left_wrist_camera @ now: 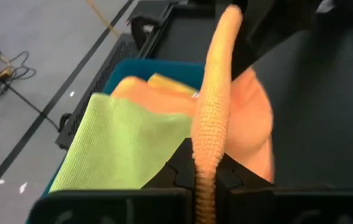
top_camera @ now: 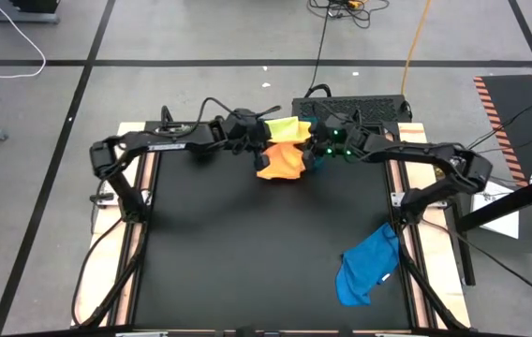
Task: Fold microfiber towels
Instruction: Stack the orange microfiber cloth on top of the green microfiber cloth into the blue bin
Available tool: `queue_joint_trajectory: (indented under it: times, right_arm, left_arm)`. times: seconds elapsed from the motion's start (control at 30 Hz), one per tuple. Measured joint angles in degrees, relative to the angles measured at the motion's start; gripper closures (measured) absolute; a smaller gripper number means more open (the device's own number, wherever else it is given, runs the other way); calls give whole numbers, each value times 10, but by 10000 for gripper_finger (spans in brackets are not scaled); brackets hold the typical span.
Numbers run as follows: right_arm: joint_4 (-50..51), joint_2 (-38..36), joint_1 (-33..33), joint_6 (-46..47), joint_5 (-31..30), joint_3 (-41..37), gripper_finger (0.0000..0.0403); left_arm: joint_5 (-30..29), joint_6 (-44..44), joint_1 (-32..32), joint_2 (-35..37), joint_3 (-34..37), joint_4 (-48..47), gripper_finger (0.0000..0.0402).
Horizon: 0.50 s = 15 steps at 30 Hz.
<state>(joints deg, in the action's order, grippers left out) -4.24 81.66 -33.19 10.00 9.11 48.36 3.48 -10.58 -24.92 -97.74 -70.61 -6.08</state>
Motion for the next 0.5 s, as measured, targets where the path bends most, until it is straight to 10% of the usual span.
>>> queue_joint_trajectory:
  times: [0.5]
  right_arm:
    - [-115, 59, -37, -61, -21, -2, 401]
  left_arm:
    - [-23, -26, -47, -45, -2, 77, 395]
